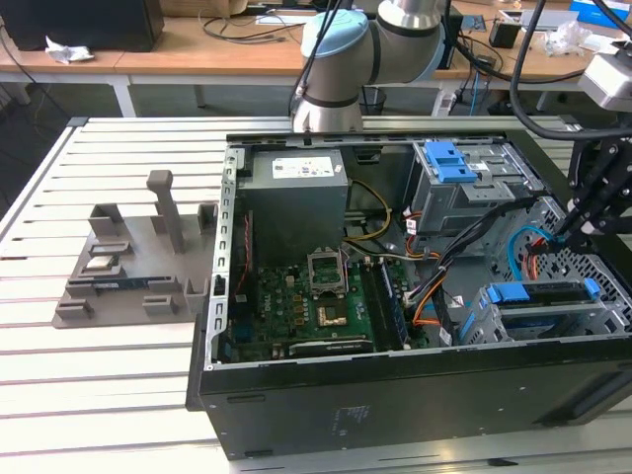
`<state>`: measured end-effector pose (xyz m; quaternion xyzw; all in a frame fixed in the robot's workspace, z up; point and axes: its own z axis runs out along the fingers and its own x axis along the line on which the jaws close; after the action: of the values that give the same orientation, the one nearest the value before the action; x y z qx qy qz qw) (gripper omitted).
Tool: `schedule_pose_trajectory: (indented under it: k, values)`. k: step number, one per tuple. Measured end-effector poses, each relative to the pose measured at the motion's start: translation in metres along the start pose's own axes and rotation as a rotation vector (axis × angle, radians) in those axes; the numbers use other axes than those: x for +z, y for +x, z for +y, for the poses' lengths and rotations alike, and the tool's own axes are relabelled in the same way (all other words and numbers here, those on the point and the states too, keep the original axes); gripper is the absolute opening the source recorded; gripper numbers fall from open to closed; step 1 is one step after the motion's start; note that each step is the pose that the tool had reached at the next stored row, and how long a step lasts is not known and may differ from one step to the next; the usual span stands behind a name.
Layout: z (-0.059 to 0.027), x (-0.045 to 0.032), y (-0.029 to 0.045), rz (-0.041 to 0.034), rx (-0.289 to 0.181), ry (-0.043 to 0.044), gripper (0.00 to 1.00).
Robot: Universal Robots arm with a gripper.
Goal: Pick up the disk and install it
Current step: 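Insert the first disk wire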
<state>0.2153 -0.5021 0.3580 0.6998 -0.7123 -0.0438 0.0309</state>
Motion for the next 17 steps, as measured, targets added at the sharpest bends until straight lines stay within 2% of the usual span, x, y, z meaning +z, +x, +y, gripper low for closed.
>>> schedule_pose_trajectory:
  k: [1,6,9,12,17]
  values:
    - [0.0,-0.0001,0.0022,0.0001,0.0,0.0001,0.17]
    - [0.0012,0.0015,0.0251,0.0009,0.0,0.0001,0.17]
    - [0.0021,0.0031,0.0331,0.0021,-0.001,0.0001,0.17]
    - [0.0037,0.0054,0.0369,0.0029,-0.001,0.0001,0.17]
    - [0.0043,0.0112,0.0377,0.0033,-0.003,0.0001,0.17]
